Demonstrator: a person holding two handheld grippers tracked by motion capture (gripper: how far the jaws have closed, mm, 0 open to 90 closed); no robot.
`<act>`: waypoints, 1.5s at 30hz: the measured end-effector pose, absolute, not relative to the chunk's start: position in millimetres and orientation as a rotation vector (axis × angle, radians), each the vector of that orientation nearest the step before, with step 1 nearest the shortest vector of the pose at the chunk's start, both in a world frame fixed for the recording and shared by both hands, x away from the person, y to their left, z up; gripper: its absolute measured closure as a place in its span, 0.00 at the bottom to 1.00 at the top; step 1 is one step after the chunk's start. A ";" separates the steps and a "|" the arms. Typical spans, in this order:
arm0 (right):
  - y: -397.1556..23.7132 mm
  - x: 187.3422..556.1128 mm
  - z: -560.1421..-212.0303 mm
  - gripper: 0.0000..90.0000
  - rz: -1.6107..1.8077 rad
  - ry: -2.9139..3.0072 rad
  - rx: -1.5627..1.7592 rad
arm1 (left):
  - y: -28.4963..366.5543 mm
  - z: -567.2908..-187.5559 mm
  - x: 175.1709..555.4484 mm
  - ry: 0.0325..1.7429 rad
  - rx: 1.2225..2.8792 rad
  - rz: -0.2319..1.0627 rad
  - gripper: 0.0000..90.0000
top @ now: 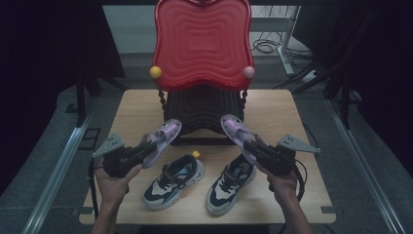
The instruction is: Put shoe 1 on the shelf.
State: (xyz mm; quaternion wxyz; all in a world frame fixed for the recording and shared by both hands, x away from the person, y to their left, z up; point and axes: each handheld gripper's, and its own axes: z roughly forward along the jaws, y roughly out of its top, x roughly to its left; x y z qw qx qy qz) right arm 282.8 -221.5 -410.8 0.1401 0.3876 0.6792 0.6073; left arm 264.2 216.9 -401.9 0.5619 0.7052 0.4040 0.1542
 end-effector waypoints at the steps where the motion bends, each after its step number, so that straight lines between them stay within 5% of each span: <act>1: -220.4 284.3 -410.7 0.94 1.751 1.966 1.114 | 216.2 -401.7 265.6 0.951 1.661 0.364 0.96; 45: -183.6 316.9 -395.5 0.94 1.722 1.928 1.122 | 185.9 -394.8 318.7 0.951 1.639 0.380 0.96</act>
